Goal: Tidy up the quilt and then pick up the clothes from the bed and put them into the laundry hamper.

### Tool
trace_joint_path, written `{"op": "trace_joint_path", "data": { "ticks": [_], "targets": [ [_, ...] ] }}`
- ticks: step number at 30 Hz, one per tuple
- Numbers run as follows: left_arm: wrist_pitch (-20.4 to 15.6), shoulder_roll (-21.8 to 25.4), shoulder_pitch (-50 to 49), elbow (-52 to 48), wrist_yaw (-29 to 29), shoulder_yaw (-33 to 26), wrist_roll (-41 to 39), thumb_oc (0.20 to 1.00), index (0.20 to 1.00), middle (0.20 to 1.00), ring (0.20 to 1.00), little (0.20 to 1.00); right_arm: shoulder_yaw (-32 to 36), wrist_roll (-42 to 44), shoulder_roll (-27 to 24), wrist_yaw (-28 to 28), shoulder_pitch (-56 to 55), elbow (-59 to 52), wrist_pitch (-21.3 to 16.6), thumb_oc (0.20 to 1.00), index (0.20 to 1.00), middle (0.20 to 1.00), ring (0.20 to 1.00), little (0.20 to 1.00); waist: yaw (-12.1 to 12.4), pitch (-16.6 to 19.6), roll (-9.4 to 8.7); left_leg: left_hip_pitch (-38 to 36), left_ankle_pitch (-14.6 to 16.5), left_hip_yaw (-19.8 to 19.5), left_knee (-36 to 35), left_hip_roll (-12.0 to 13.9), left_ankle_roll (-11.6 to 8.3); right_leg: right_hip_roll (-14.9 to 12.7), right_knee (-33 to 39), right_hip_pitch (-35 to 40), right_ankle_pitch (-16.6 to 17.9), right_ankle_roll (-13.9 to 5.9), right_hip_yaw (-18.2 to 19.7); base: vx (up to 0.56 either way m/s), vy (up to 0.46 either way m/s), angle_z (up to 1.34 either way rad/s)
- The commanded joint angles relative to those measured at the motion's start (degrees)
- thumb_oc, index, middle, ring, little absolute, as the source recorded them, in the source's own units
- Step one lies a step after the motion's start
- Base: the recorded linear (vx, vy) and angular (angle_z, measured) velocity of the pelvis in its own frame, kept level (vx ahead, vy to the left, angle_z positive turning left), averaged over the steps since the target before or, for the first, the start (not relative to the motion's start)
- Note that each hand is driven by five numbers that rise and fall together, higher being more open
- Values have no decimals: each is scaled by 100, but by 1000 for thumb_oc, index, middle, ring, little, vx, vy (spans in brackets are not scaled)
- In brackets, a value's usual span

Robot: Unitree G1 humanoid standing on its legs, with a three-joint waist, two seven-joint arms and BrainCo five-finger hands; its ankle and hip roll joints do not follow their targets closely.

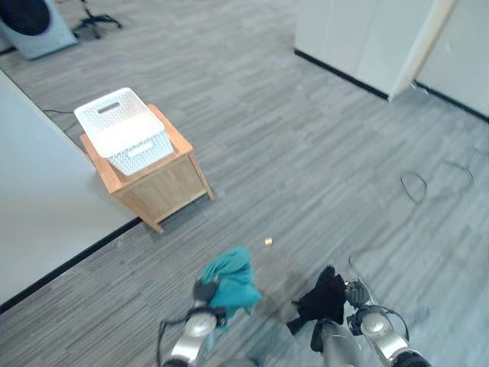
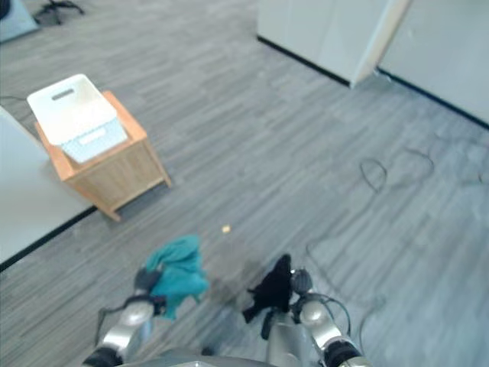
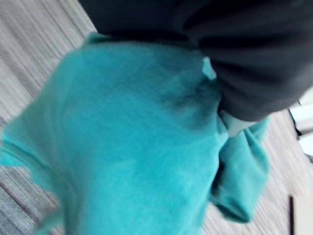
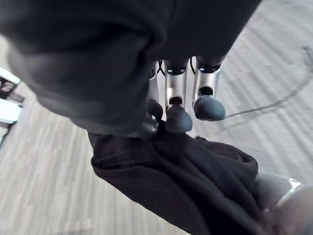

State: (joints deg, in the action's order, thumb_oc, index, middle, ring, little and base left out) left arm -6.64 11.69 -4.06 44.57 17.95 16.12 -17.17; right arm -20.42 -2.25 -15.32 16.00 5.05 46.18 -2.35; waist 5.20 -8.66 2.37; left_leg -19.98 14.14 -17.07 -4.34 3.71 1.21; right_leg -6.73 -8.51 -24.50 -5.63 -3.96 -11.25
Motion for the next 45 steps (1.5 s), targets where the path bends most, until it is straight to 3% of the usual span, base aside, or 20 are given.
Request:
{"op": "trace_joint_path", "data": {
  "ticks": [1,2,3,5,8,12,13,17,18,21,22,25,29,31,33,36,37,40,44,45],
  "targets": [
    [-145,-283,396,-7,-154,59,165,200,200,200,200,200,250,-58,-69,-60,148,-406,-172,200,200,200,200,200,-60,-541,-130,444,-102,391,970,-594,-173,-230,924,1486,1061,-565,51,511,-194,34],
    [-145,-281,397,-7,-154,58,165,200,200,200,200,200,250,-58,-67,-60,149,-406,-172,200,200,200,200,200,-70,-533,-151,468,-114,379,979,-618,-169,-256,925,1471,1068,-570,49,532,-230,48],
    [-105,-345,318,79,-238,28,172,200,200,200,200,200,278,19,-119,-67,300,-360,-178,200,200,200,200,200,66,-595,-109,1034,-683,679,2714,-622,-502,-208,861,1893,971,-384,-4,396,-242,59],
    [-49,-297,331,43,-229,-21,169,200,200,200,200,200,230,133,-180,-66,400,-598,-236,200,200,200,200,200,217,-783,-196,2176,-1268,1258,4691,-529,-596,-234,1004,2404,817,-95,-204,342,-280,39],
    [-42,-166,385,-232,-148,-50,129,200,200,200,200,200,205,135,-208,19,509,-614,-201,200,200,200,200,200,446,-871,-302,3248,-1086,2278,5232,-2,-521,-107,1315,3116,432,54,-587,548,-355,31],
    [-67,-103,233,-583,-131,-169,116,200,200,200,200,200,119,16,-162,-3,374,-603,-206,200,200,200,200,200,591,-688,-295,3342,-939,2909,3078,120,-303,9,1351,3632,-14,-38,-844,549,7,11],
    [-24,-48,144,-725,-140,-213,184,200,200,200,200,200,132,-51,-141,2,384,-535,-222,200,200,200,200,200,657,-526,-192,3256,-1564,3234,1344,233,-412,208,1351,3920,-284,-118,-1017,725,83,-4],
    [35,-60,155,-704,-110,-281,151,200,200,200,200,200,161,-67,-40,52,476,-433,-214,200,200,200,200,200,695,-391,-276,3073,-1871,3618,194,410,-494,254,1350,4512,-517,-275,-1334,609,75,57],
    [107,183,21,-606,-391,-445,184,200,200,200,200,200,1115,767,-1519,-896,774,-51,-17,200,200,200,200,200,760,-259,-447,2976,-1905,3441,63,338,-479,231,1228,4611,-517,-384,-1380,669,126,22],
    [74,202,-123,-748,-243,-680,177,200,200,200,200,200,963,231,-677,-435,-581,-1553,-324,200,200,200,200,200,576,-327,-727,2628,-1772,3242,-13,-116,-168,-354,-836,4137,82,-835,-1218,674,296,14],
    [102,255,-60,-824,-154,-832,289,200,200,200,200,200,1086,147,-632,-447,-808,-2424,-383,200,200,200,200,200,262,-417,-685,2094,-1516,3205,-66,-285,72,-723,-2262,3468,1322,-960,-942,548,277,38],
    [15,376,64,-779,-59,-889,292,200,200,200,200,200,1206,234,-625,-319,-730,-2733,-564,200,200,200,200,200,-4,-496,-466,1780,-1288,3047,-66,-112,111,-706,-3188,2562,1305,-809,-622,432,150,75],
    [-141,399,201,-1187,43,-731,347,200,200,200,200,200,1137,226,-756,-332,-398,-2887,-579,200,200,200,200,200,-418,-623,-344,1252,-1006,2508,-66,-60,-116,-432,-1808,1742,695,-563,-670,589,-59,81],
    [-159,449,206,-1349,39,-698,494,200,200,200,200,200,1178,291,-816,-189,-175,-2721,-561,200,200,200,200,200,-519,-578,-443,954,-688,2086,-66,-84,-337,-229,828,1706,781,-591,-283,876,-307,143],
    [-199,529,140,-1398,32,-804,606,200,200,200,200,200,1366,403,-969,-306,-248,-3210,-442,200,200,200,200,200,-546,-484,-523,522,-394,1637,-66,-97,-365,-96,1075,1692,1019,-607,507,1021,-296,204],
    [-269,452,-99,-1566,50,-1023,548,200,200,200,200,200,1477,329,-1095,-565,-731,-3917,-584,200,200,200,200,200,-605,-475,-470,612,-429,1670,814,-96,-436,-62,1027,1943,974,-481,419,491,-159,122],
    [-385,322,-417,-1916,-18,-1288,328,200,200,200,200,200,1620,336,-1147,-651,-925,-4048,-726,200,200,200,200,200,-498,-639,-484,1506,-856,1839,2633,-69,-682,-73,1193,2447,850,-286,234,560,-315,47],
    [-467,372,-491,-2078,-22,-1355,223,200,200,200,200,200,1597,325,-1210,-569,-793,-3855,-744,200,200,200,200,200,-300,-825,-612,2427,-1168,2237,3951,150,-740,-116,1351,2876,607,-102,-89,293,-238,73],
    [-498,430,-564,-2518,-131,-1492,102,200,200,200,200,200,1436,84,-1242,-600,-619,-3555,-568,200,200,200,200,200,-101,-805,-676,2996,-1049,3378,3145,596,-538,-106,1351,3390,114,-60,-608,396,-112,52],
    [-500,465,-681,-2721,-146,-1543,213,200,200,200,200,200,1414,-52,-1236,-579,-611,-3475,-566,200,200,200,200,200,-121,-703,-611,2953,-1276,3774,1969,606,-678,-5,1351,3624,-175,-126,-802,547,39,55]
  ]
}}
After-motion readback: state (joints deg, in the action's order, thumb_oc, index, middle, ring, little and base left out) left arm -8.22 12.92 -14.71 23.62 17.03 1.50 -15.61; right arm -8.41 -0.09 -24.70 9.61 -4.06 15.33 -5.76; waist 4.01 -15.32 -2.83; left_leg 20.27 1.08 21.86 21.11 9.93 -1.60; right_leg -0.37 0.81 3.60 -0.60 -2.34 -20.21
